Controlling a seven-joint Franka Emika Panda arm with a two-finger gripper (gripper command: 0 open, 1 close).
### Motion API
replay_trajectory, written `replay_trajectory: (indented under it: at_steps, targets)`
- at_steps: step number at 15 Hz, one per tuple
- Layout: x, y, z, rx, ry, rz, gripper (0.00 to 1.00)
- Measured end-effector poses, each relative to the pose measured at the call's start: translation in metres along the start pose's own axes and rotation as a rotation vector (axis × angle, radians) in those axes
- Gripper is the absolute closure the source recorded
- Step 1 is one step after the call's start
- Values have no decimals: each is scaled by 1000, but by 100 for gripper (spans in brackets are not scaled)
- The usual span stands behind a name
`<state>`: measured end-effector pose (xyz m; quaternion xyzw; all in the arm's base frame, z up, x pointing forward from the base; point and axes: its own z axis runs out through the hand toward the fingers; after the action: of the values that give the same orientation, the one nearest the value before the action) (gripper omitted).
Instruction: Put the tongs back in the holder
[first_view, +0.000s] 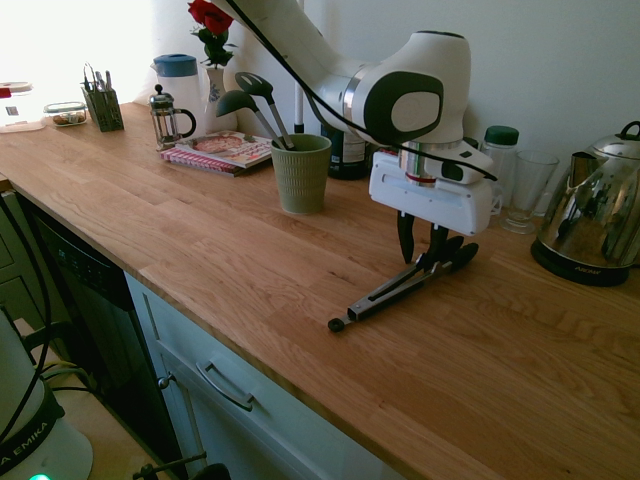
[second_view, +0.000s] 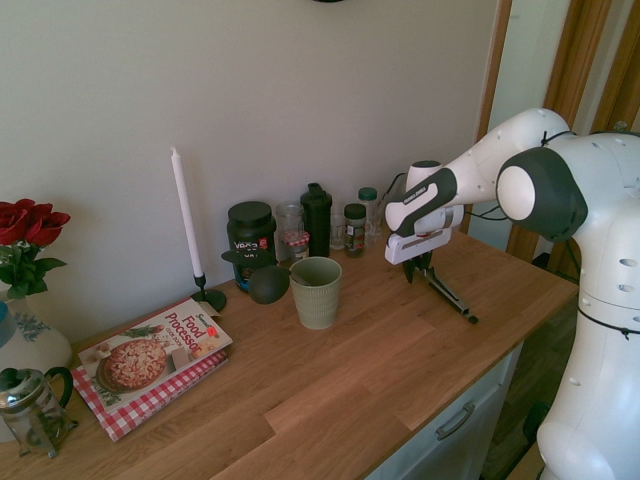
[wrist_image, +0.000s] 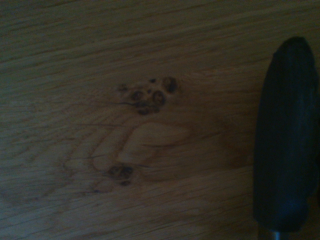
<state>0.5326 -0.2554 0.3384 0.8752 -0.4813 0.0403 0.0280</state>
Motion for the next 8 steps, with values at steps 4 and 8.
replay_trajectory:
  at_steps: [4,8]
  targets:
    - [0,0,0,0,0,1,100]
    - [-2,-4,0,1,0,3,100]
